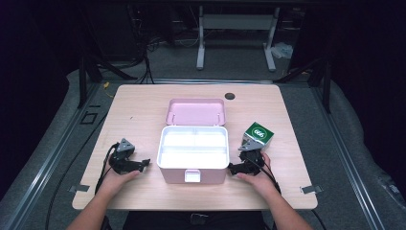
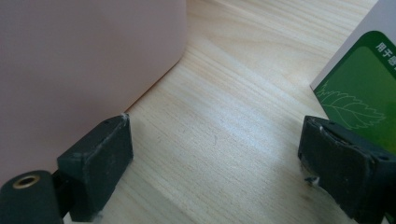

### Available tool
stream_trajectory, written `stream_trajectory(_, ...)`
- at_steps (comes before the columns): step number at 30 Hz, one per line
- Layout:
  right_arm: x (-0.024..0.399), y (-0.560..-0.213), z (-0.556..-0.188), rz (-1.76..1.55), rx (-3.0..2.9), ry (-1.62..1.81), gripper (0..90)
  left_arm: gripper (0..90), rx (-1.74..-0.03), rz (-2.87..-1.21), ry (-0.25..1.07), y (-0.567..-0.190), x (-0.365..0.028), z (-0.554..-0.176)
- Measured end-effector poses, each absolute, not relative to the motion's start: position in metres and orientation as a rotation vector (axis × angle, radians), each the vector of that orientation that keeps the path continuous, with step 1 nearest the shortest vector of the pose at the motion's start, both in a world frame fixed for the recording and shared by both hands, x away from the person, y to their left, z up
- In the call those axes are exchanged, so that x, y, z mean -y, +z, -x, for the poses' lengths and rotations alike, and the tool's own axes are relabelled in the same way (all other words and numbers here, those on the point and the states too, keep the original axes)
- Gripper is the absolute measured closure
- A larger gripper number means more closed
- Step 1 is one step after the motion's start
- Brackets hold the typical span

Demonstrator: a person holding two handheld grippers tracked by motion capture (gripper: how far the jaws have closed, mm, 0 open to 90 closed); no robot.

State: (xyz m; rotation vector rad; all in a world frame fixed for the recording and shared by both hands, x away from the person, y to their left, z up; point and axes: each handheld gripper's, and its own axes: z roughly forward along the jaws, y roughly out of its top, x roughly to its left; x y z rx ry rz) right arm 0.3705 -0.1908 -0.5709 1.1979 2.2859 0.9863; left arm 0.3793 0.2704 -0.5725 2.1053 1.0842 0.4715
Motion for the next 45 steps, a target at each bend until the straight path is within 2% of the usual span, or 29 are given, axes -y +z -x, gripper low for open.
stream_trajectory(10,0.190,-0.571,-0.370,-1.203,-2.282,0.986,9.7,12.1,-1.086,-2.106,0.472,-0.573,-0.270,-0.379)
stream_trajectory(15,0.190,-0.570,-0.370,-1.202,-2.284,0.996,14.5,12.3,-1.098,-2.102,0.473,-0.572,-0.269,-0.379)
stream_trajectory(20,0.190,-0.569,-0.370,-1.199,-2.287,0.982,15.4,13.3,-1.097,-2.100,0.475,-0.572,-0.269,-0.379)
stream_trajectory(23,0.191,-0.568,-0.370,-1.194,-2.302,0.991,17.2,15.7,-1.100,-2.097,0.472,-0.571,-0.269,-0.378)
stream_trajectory(26,0.192,-0.567,-0.370,-1.195,-2.307,0.982,18.9,25.3,-1.105,-2.098,0.458,-0.568,-0.271,-0.378)
stream_trajectory(32,0.194,-0.561,-0.367,-1.144,-2.324,0.943,24.1,33.5,-1.109,-2.111,0.398,-0.561,-0.274,-0.378)
stream_trajectory(45,0.201,-0.547,-0.357,-1.091,-2.307,0.961,30.1,38.1,-1.067,-2.061,0.320,-0.543,-0.278,-0.366)
